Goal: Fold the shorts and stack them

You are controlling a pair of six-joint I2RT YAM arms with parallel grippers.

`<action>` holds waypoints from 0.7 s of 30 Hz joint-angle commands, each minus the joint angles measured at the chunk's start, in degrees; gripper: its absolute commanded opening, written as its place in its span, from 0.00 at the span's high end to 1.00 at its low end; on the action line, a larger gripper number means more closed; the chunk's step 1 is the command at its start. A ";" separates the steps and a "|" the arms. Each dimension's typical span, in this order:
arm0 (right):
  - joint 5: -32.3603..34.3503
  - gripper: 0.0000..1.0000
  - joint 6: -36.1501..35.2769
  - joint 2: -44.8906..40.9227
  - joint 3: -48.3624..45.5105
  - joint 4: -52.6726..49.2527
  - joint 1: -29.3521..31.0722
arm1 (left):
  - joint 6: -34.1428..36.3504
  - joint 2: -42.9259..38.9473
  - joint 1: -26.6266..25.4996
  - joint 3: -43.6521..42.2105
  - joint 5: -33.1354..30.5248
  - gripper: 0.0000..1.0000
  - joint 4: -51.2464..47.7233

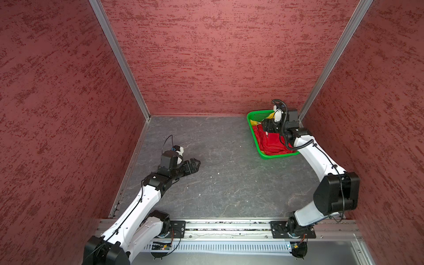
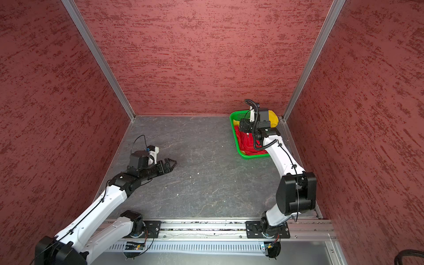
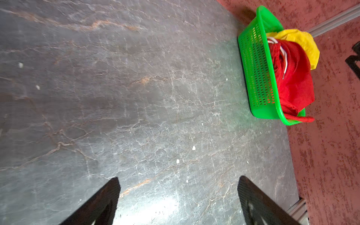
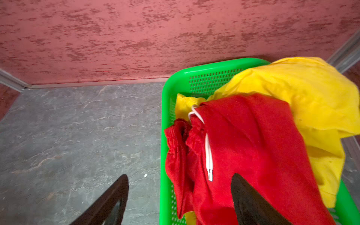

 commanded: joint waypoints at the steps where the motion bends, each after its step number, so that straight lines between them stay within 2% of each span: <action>1: 5.26 0.14 1.67 6.36 0.15 -3.10 -0.73 | 1.17 2.75 -2.90 2.42 -2.91 0.05 2.21; 5: 4.93 0.14 2.66 12.83 3.05 -2.23 -0.81 | -0.20 4.01 -4.69 1.66 -2.94 0.05 5.19; 8: 7.31 0.16 3.71 17.76 5.31 -2.03 -0.94 | -0.83 4.21 -4.99 1.27 -2.89 0.05 5.91; 9: 8.30 0.21 3.95 19.11 5.56 -1.24 -0.92 | -0.83 4.28 -5.09 1.27 -3.15 0.05 5.75; 11: 10.21 0.42 4.52 20.81 5.54 0.28 -1.09 | -0.74 4.12 -5.10 1.27 -3.56 0.05 5.19; 12: 10.75 0.49 4.68 21.11 5.50 0.98 -1.10 | -0.66 4.03 -5.10 1.43 -3.96 0.05 4.80; 16: 8.95 0.70 4.97 16.45 2.30 5.35 -1.19 | 0.04 3.34 -5.07 2.32 -5.55 0.05 2.58; 18: 8.73 0.81 4.98 11.73 0.24 8.18 -1.19 | 0.29 2.81 -5.10 2.51 -6.36 0.05 2.09; 21: 9.17 0.84 3.93 6.56 1.07 8.18 -1.41 | 0.40 2.28 -5.00 2.68 -6.94 0.05 2.10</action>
